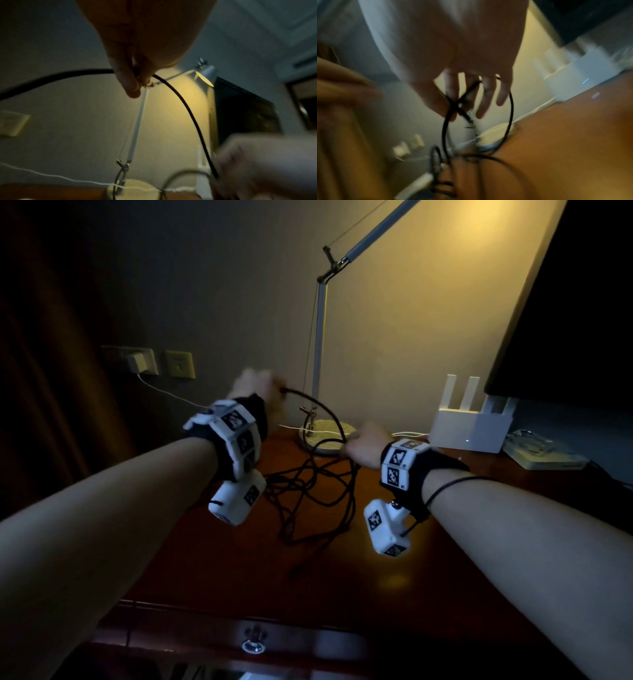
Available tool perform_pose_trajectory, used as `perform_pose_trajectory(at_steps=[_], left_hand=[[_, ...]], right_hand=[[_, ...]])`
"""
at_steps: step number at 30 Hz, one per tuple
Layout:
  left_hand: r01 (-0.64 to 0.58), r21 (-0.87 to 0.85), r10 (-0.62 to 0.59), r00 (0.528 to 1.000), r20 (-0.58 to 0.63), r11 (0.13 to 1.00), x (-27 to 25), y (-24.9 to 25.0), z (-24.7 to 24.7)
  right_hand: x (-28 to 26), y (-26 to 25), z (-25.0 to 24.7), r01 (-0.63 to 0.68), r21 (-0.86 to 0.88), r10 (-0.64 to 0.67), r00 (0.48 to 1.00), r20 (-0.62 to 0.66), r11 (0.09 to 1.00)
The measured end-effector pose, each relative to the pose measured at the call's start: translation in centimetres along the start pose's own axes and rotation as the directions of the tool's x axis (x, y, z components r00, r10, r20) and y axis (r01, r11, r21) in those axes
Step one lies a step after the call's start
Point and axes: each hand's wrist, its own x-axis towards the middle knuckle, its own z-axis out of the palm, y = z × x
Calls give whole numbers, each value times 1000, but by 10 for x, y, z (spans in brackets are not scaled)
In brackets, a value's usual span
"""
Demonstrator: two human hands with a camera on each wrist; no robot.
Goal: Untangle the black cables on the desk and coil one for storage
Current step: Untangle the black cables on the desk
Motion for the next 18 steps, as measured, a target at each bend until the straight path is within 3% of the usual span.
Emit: perform_pose_trajectory(at_steps=[1, 3, 6, 10, 14, 18], left_hand=[[68, -30, -70, 995, -67, 997, 3, -9, -11], [164, 4, -162, 977, -136, 986, 4, -24, -23], [178, 202, -161, 982, -99, 963, -10, -20, -17], [-59, 362, 50, 998, 35, 930, -25, 10, 1], [-284, 390, 269, 958, 94, 876, -33, 40, 15], [-344, 458, 292, 939, 183, 820, -37, 55, 31]], right_hand=[[1, 8, 1, -20, -51, 21, 1000, 18, 998], [3, 20, 3, -75, 13, 74, 997, 34, 997], [1, 17, 8, -50, 77, 46, 998, 46, 996], [4, 2, 16, 53, 15, -53, 999, -2, 998], [6, -1, 16, 95, -85, -94, 995, 15, 992], [3, -7, 17, 139, -366, -144, 990, 15, 920]])
